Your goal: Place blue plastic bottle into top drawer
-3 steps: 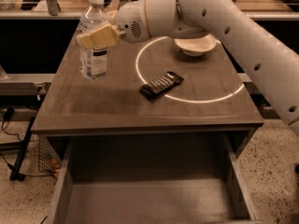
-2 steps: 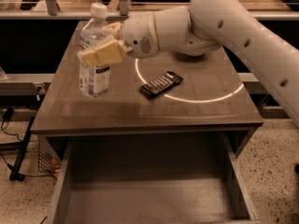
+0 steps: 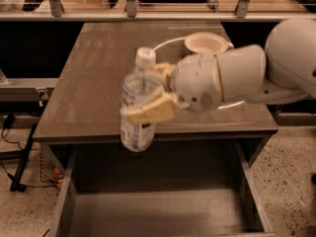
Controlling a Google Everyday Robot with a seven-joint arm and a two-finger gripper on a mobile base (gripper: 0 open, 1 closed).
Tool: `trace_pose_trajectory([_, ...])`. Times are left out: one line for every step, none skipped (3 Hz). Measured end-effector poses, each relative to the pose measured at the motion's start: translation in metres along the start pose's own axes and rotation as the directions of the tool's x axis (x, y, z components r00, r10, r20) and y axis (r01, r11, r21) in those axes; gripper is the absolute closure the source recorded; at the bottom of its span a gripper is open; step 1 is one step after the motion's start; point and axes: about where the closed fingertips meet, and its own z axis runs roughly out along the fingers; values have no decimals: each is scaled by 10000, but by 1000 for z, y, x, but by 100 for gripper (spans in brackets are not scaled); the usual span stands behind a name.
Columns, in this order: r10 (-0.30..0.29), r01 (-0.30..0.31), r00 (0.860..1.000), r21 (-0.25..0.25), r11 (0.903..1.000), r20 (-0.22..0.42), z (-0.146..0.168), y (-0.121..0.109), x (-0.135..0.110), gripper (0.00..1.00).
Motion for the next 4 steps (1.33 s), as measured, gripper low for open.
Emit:
trace_pose_trajectory([-72, 93, 9986, 402, 9991, -529, -27, 29, 31, 100])
trace_pose_trajectory([-121, 173, 9915, 393, 9991, -1298, -37, 47, 66, 100])
trace_pose_trajectory([-128, 178, 9817, 244, 9995, -1902, -40, 60, 101, 100])
trace_pose_trajectory([-480, 556, 9704, 253, 9981, -2366, -22, 65, 142, 100])
